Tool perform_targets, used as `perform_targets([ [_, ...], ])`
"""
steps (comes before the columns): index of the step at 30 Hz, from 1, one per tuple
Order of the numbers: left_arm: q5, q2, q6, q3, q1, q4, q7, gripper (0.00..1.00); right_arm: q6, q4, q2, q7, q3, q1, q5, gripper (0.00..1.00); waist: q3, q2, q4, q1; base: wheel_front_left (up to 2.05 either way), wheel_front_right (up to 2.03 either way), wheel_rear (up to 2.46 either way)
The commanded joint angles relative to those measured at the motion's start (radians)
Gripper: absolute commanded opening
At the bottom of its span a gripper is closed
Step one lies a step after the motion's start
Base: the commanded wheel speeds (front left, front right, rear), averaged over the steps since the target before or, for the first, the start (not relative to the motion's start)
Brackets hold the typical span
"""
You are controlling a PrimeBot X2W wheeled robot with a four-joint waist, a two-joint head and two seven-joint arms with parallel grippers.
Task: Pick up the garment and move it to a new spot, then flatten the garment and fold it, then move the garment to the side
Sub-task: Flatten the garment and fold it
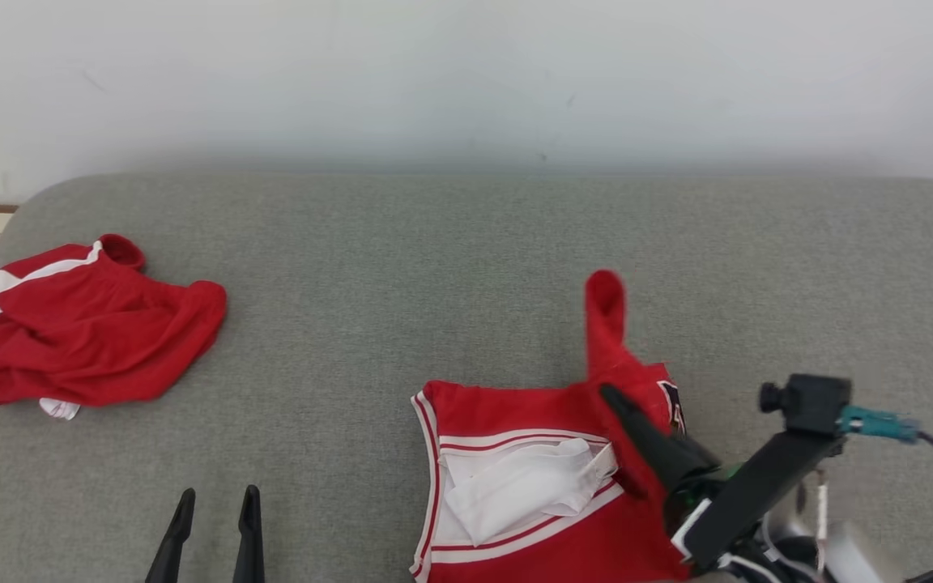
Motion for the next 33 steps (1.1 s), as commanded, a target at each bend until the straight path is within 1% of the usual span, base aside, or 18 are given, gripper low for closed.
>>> perform_targets([
  [1,-0.005,0.0,0.003,-0.004,0.003,0.004,-0.006,1.0,0.0,0.005,0.009,0.0,0.012,-0.006,-0.002,0.0,-0.004,0.0,0.012,0.0,0.0,0.0,0.0],
  [5,-0.009,0.0,0.004,-0.016,-0.008,0.011,-0.006,1.0,0.0,0.033,0.039,-0.009,0.055,-0.025,-0.014,0.0,0.0,0.0,0.037,0.0,0.0,0.0,0.0],
  [6,-0.011,0.0,0.003,-0.022,-0.015,0.015,-0.006,1.0,0.0,0.062,0.063,-0.028,0.064,-0.033,-0.023,0.0,0.003,0.0,0.048,0.0,0.0,0.0,0.0],
  [11,-0.016,0.0,0.004,-0.044,-0.025,0.027,-0.006,1.0,0.0,0.174,0.118,-0.071,0.084,-0.07,-0.054,0.0,0.013,0.0,0.076,0.0,0.0,0.0,0.0],
  [12,-0.019,0.0,-0.001,-0.049,-0.037,0.035,-0.006,1.0,0.0,0.217,0.137,-0.087,0.095,-0.085,-0.071,0.0,0.017,0.0,0.088,0.0,0.0,0.0,0.0],
  [13,-0.02,0.0,-0.002,-0.051,-0.043,0.039,-0.006,1.0,0.0,0.236,0.148,-0.091,0.102,-0.088,-0.071,0.0,0.019,0.0,0.093,0.0,0.0,0.0,0.0],
  [19,-0.025,0.0,-0.001,-0.067,-0.062,0.054,-0.006,1.0,0.0,0.33,0.185,-0.137,0.139,-0.122,-0.102,0.0,0.03,0.0,0.121,0.0,0.0,0.0,0.0],
  [24,-0.026,0.0,-0.002,-0.067,-0.063,0.066,-0.006,1.0,0.0,0.385,0.203,-0.16,0.166,-0.14,-0.093,0.0,0.034,0.0,0.125,0.0,0.0,0.0,0.0],
  [25,-0.026,0.0,-0.004,-0.065,-0.066,0.068,-0.006,1.0,0.0,0.392,0.205,-0.164,0.171,-0.146,-0.091,0.33,0.034,0.0,0.124,0.0,0.0,0.0,0.0],
  [26,-0.026,0.0,-0.002,-0.062,-0.068,0.071,-0.006,1.0,0.0,0.395,0.203,-0.168,0.18,-0.152,-0.093,0.71,0.034,0.0,0.123,0.0,0.0,0.0,0.0],
  [27,-0.027,0.0,-0.004,-0.059,-0.069,0.074,-0.006,1.0,0.0,0.393,0.201,-0.175,0.185,-0.154,-0.092,1.0,0.034,0.0,0.121,0.0,0.0,0.0,0.0],
  [30,-0.027,0.0,-0.008,-0.053,-0.07,0.08,-0.006,1.0,0.0,0.386,0.193,-0.19,0.197,-0.161,-0.085,1.0,0.032,0.0,0.116,0.0,0.0,0.0,0.0],
  [33,-0.026,0.0,-0.008,-0.048,-0.071,0.084,-0.006,1.0,0.0,0.343,0.18,-0.223,0.204,-0.173,-0.062,1.0,0.027,0.0,0.107,0.0,0.0,0.0,0.0],
])
